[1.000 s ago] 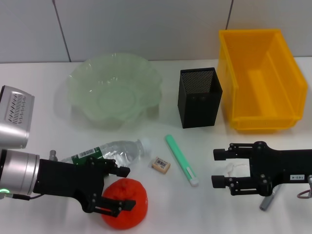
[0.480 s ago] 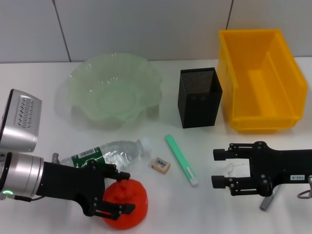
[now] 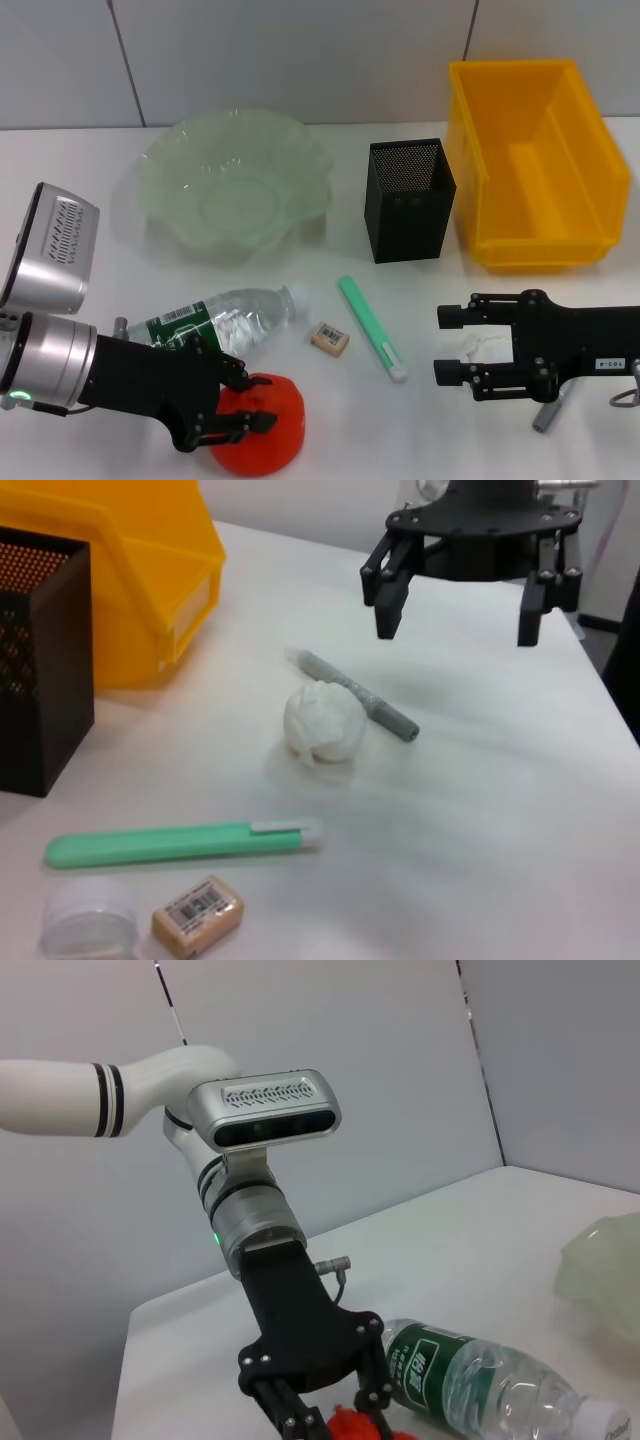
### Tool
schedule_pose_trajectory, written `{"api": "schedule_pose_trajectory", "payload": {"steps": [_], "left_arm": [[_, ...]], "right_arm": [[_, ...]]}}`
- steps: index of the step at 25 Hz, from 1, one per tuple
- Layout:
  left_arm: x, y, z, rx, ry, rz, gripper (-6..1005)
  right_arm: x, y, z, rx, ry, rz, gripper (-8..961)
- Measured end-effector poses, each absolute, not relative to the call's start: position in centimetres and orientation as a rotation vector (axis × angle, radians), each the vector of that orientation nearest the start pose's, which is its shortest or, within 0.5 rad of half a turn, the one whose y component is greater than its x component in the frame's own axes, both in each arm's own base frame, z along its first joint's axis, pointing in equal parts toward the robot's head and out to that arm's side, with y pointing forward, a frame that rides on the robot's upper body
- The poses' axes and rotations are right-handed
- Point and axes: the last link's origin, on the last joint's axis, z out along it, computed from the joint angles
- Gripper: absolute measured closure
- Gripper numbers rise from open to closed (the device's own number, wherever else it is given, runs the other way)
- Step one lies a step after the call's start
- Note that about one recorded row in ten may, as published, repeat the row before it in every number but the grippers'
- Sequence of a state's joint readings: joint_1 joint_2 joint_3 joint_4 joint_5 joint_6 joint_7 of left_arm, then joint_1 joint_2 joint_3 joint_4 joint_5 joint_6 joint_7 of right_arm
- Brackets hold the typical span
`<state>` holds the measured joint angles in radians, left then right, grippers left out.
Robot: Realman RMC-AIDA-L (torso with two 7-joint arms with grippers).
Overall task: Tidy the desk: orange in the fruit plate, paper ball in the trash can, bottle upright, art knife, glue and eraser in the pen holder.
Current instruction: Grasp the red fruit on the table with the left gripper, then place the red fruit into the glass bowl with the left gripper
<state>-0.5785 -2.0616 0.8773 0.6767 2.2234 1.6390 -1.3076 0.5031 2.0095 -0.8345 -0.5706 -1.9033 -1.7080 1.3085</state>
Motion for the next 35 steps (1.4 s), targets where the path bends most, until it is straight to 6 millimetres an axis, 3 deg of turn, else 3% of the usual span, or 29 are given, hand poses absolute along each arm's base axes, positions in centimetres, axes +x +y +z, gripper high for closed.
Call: {"api": "schedule_pose_trajectory", "payload": {"steps": [4,8,9,13,15,18,22,24,25,26,29,31,33,35], "left_arm": [[-25.6,31.0,-2.2,-3.127,-0.342,-0.338,695],[-25.1,30.9,-1.8,-3.124,-0.337,-0.401,735],[-24.3,31.0,-0.8,-3.106,-0.322,-0.526,744],[-23.2,31.2,0.7,-3.045,-0.293,-0.69,784],[-21.9,32.4,2.4,-2.874,-0.249,-0.903,798],[-21.7,32.6,2.6,-2.837,-0.243,-0.932,810],[-21.9,36.6,3.5,-2.435,-0.349,-1.079,827],[-21.9,36.6,3.5,-2.435,-0.349,-1.079,835],[-22.7,38.5,3.3,-2.262,-0.42,-1.068,839],[-23.0,39.4,2.9,-2.213,-0.439,-1.033,847],[-23.1,39.8,2.5,-2.196,-0.443,-1.01,873],[-23.4,40.6,1.7,-2.17,-0.449,-0.939,896],[-24.1,42.3,-0.7,-2.147,-0.451,-0.735,926],[-24.1,42.3,-0.7,-2.147,-0.451,-0.735,917]], "right_arm": [[26.2,30.2,0.1,-2.911,0.538,0.795,212],[26.2,30.2,0.1,-2.911,0.538,0.795,212],[26.2,30.2,0.1,-2.911,0.538,0.794,212],[26.3,30.2,0.2,-2.907,0.539,0.789,211],[26.3,30.2,0.2,-2.907,0.539,0.788,211],[26.3,30.3,0.2,-2.91,0.536,0.788,211],[26.2,30.3,0.2,-2.912,0.528,0.792,211],[26.1,30.3,0.2,-2.912,0.526,0.793,211],[26.1,30.3,0.2,-2.912,0.524,0.795,211],[26.1,30.3,0.2,-2.912,0.524,0.795,211],[26.0,30.3,0.2,-2.912,0.523,0.797,211],[26.0,30.4,0.2,-2.912,0.52,0.797,211],[25.9,30.4,0.1,-2.911,0.52,0.797,211],[25.9,30.5,0.1,-2.91,0.52,0.795,211]]}}
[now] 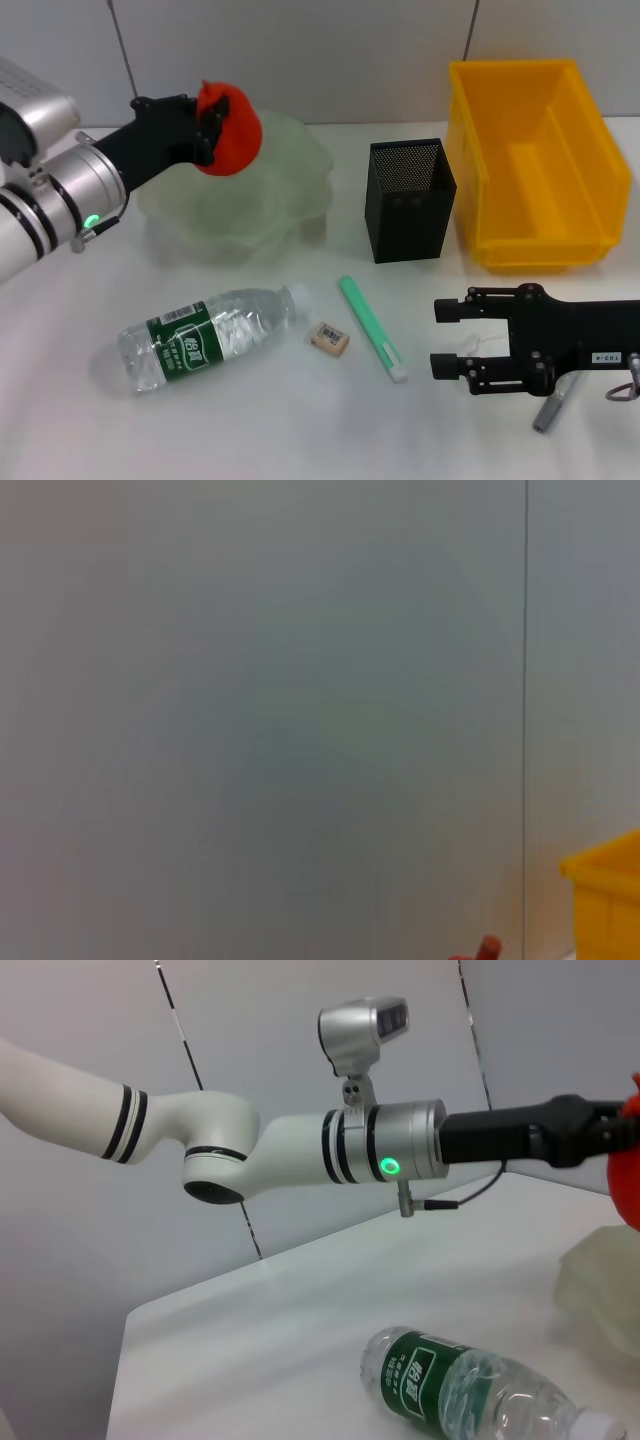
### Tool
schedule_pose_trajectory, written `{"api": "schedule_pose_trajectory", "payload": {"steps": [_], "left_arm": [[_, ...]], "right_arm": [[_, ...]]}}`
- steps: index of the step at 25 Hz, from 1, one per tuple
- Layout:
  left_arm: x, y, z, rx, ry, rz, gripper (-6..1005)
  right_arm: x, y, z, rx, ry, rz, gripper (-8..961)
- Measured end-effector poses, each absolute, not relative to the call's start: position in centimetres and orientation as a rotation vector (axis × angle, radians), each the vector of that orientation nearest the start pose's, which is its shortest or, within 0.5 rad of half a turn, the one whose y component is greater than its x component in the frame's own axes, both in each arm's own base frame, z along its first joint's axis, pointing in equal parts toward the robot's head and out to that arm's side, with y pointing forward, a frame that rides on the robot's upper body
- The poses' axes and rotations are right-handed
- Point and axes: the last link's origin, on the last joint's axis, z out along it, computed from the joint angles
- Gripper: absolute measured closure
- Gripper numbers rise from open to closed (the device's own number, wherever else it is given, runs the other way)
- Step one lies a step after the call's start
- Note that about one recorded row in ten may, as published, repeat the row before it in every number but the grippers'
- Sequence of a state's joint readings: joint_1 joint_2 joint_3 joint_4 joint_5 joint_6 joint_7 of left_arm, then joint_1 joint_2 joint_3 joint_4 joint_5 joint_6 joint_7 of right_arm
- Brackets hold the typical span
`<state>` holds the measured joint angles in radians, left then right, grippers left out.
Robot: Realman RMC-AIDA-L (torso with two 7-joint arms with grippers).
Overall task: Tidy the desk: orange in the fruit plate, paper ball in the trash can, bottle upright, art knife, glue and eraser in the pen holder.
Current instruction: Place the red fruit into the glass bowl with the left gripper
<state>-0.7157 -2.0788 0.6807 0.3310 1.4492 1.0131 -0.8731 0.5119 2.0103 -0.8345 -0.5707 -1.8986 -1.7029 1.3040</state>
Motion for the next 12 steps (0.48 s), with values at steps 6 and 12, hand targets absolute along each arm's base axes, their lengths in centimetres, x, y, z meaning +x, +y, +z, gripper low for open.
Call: {"api": "schedule_pose_trajectory", "payload": {"steps": [6,12], "left_arm": [[-24.44,42.81,-1.9,-2.149,-0.422,-0.623,849],[-24.75,43.0,-2.0,-2.137,-0.434,-0.592,648]], "right_arm": [[25.82,30.48,-0.03,-2.91,0.521,0.8,212],[25.8,30.47,-0.08,-2.91,0.524,0.801,212]]}}
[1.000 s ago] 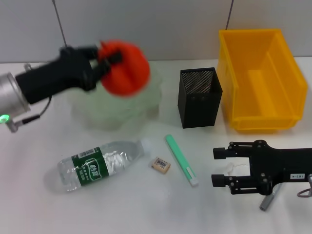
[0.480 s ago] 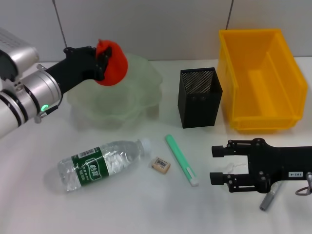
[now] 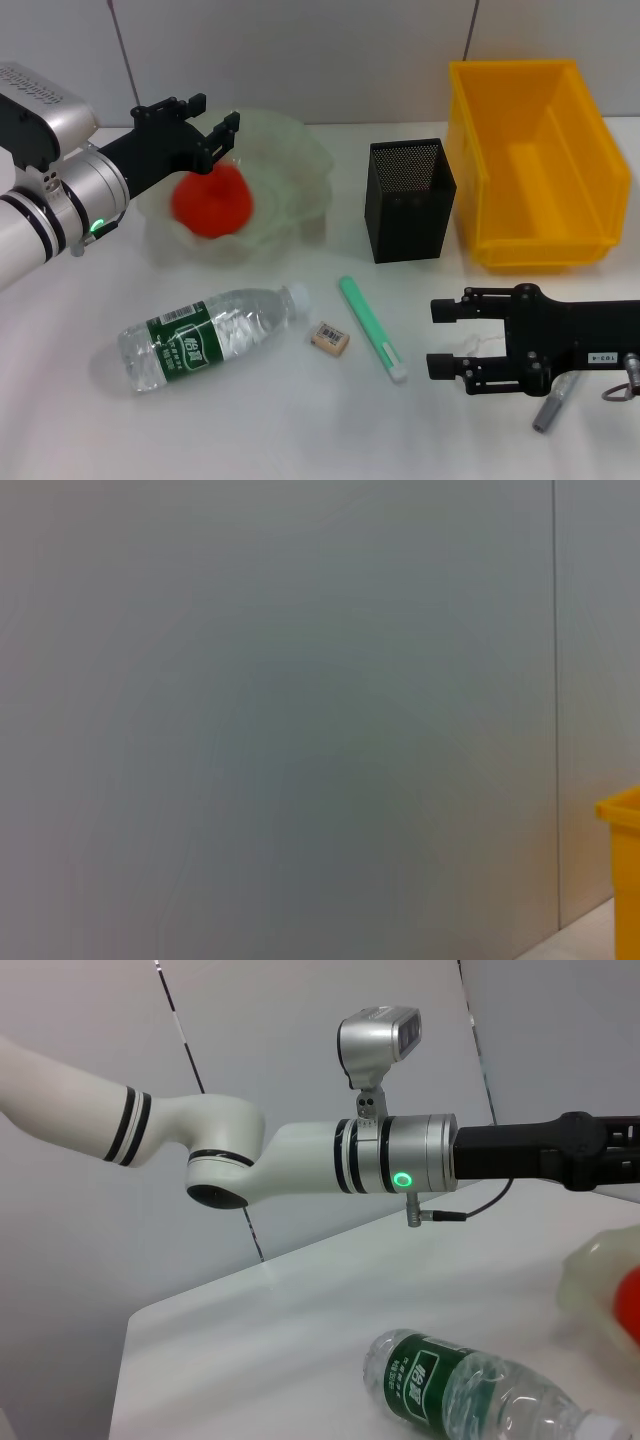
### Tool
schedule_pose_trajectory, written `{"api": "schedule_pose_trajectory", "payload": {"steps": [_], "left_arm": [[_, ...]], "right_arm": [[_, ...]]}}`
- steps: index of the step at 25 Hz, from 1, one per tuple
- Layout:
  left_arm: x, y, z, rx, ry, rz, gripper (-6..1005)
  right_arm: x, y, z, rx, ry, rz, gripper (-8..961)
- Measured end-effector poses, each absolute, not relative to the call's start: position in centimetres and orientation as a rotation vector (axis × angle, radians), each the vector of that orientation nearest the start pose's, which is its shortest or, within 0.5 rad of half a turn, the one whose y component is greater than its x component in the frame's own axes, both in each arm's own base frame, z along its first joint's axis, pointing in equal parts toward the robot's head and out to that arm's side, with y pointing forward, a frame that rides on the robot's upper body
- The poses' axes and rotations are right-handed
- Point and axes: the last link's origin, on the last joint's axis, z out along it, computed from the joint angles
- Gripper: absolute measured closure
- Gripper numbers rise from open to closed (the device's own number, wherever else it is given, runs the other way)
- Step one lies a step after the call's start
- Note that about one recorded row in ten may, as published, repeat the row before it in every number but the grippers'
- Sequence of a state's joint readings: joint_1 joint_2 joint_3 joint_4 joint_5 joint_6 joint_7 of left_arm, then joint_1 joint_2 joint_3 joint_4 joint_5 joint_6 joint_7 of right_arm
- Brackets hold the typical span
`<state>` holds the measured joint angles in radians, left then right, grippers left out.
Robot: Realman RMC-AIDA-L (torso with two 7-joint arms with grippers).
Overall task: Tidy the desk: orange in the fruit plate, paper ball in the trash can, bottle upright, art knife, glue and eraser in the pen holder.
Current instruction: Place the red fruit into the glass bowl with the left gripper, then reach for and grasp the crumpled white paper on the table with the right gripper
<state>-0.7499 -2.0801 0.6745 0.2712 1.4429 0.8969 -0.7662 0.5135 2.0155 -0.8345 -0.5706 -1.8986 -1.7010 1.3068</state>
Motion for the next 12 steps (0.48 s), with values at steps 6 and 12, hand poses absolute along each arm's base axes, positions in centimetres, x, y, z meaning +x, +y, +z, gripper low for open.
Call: {"api": "schedule_pose_trajectory", "payload": {"steps": [6,12], "left_arm": [[-24.5,42.9,-2.0,-2.142,-0.435,-0.622,511],[-22.8,40.2,-0.7,-2.25,-0.387,-0.907,229]], "right_arm": [[25.8,30.5,-0.1,-2.91,0.524,0.801,211],[25.8,30.9,0.2,-2.874,0.517,0.811,212]]}}
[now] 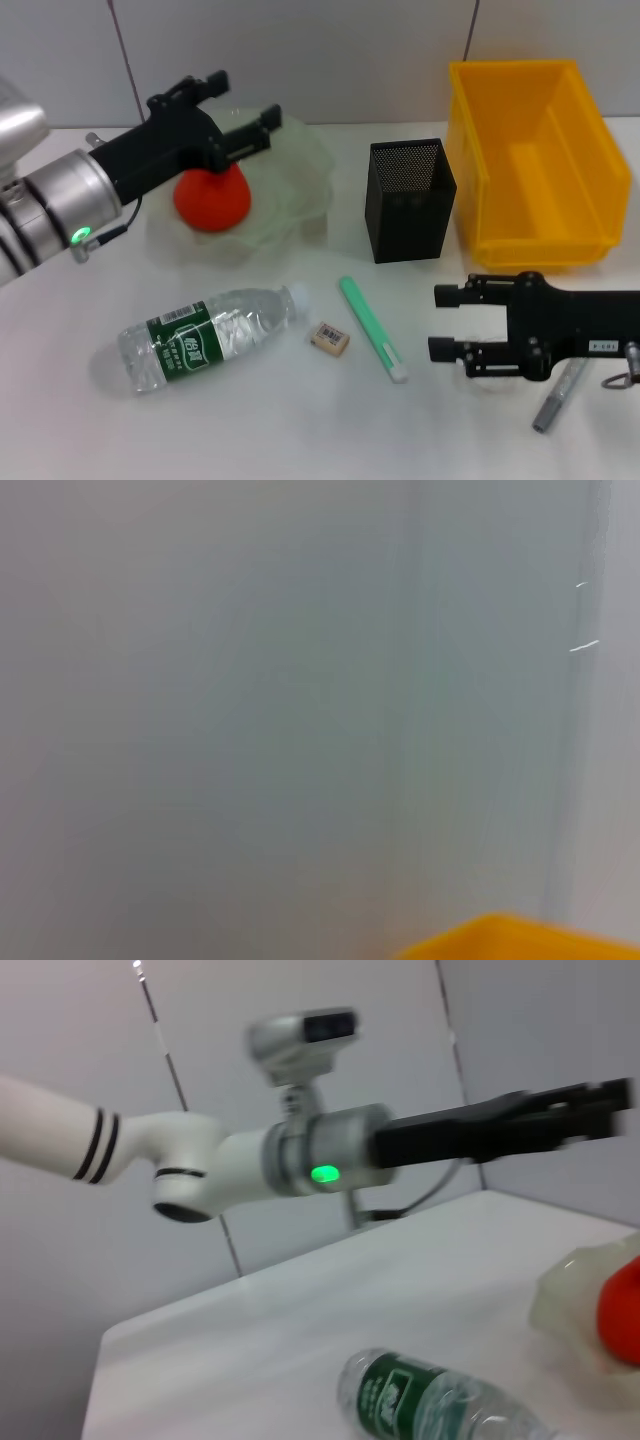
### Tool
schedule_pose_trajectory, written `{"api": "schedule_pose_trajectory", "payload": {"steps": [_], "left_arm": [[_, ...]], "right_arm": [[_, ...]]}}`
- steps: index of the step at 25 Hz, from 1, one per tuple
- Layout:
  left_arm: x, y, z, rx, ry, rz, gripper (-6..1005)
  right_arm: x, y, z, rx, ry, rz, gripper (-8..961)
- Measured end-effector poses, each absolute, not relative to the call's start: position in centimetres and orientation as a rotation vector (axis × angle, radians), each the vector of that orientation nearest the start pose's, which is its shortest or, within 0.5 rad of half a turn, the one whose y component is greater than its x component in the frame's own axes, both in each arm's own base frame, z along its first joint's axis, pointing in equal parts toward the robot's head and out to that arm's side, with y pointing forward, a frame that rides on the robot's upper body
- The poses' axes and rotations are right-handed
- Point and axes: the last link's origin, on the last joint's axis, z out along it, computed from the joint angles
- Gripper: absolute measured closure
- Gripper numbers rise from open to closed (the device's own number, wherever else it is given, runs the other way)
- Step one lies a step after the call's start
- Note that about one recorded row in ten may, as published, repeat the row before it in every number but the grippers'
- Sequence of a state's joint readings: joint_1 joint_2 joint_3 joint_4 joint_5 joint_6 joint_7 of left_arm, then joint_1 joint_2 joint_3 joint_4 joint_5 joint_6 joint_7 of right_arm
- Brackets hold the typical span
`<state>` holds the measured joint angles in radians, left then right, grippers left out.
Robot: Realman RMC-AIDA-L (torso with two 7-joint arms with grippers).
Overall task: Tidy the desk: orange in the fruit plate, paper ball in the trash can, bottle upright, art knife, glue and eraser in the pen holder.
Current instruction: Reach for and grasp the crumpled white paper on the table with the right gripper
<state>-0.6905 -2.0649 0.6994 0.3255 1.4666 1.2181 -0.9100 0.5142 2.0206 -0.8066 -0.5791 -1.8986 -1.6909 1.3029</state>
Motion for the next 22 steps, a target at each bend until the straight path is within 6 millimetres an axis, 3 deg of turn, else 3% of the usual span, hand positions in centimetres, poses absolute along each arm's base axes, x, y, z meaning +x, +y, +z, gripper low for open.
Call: {"api": "schedule_pose_trajectory", "payload": {"steps": [5,10,16,22], "left_arm": [[-22.1,36.2,0.0,-2.527,-0.337,-0.997,126],[-23.2,32.3,-0.5,-2.785,-0.407,-0.959,125],[-25.3,29.4,-1.1,-2.924,-0.482,-0.887,127],[-25.9,28.8,-1.5,-2.91,-0.442,-0.875,129]], "right_arm": [[25.8,31.2,0.8,-2.843,0.506,0.83,211],[25.4,31.7,0.9,-2.843,0.486,0.828,212],[24.6,32.5,1.0,-2.874,0.464,0.807,211],[22.9,34.3,2.4,-2.904,0.552,0.715,211]]}}
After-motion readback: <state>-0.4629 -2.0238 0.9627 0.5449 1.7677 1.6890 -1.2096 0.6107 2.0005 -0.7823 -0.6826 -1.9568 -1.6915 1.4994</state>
